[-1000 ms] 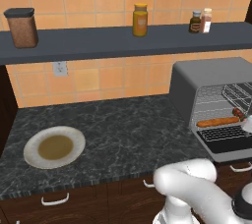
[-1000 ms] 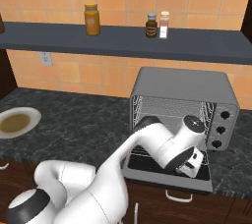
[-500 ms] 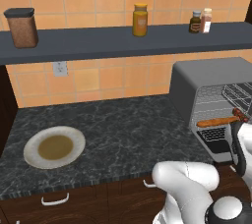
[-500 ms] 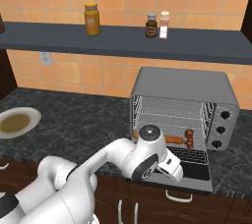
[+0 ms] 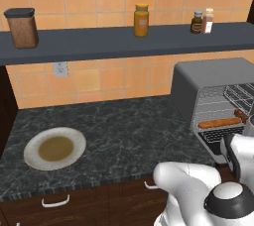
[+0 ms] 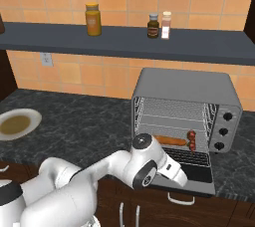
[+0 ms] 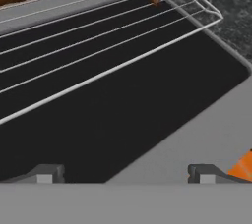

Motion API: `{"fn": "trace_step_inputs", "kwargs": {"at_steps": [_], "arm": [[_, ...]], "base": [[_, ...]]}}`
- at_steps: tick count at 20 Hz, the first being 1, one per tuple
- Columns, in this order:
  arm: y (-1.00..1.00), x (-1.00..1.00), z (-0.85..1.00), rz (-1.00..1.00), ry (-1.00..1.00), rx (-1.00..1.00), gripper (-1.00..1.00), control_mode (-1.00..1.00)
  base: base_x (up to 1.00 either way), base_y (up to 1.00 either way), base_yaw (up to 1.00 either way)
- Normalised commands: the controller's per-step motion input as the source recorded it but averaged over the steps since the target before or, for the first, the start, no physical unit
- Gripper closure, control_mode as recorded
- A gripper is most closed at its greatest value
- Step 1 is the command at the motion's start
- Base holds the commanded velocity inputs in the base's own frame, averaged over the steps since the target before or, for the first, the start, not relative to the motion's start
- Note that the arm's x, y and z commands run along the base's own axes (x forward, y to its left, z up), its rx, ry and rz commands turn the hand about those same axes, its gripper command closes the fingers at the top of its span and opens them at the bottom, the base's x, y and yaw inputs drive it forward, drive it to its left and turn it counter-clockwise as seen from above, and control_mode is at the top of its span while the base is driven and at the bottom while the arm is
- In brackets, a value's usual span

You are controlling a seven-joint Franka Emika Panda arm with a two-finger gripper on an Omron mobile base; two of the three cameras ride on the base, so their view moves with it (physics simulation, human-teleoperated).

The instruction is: Pick up the kebab skewer and baguette bread, and place them inside the toaster oven. Close the toaster oven door and start by setting the timer.

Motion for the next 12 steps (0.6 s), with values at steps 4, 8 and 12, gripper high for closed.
{"fn": "trace_step_inputs", "kwargs": {"at_steps": [4,8,12], "arm": [[-0.20,0.25,-0.06,-0.07,0.08,-0.02,-1.00,-1.00],[-0.17,0.22,0.00,-0.05,0.10,0.00,-1.00,-1.00],[-0.03,0.08,-0.07,-0.07,0.09,0.00,-1.00,-1.00]], "base": [[0.00,0.00,0.00],[0.00,0.00,0.00],[0.00,0.00,0.00]]}}
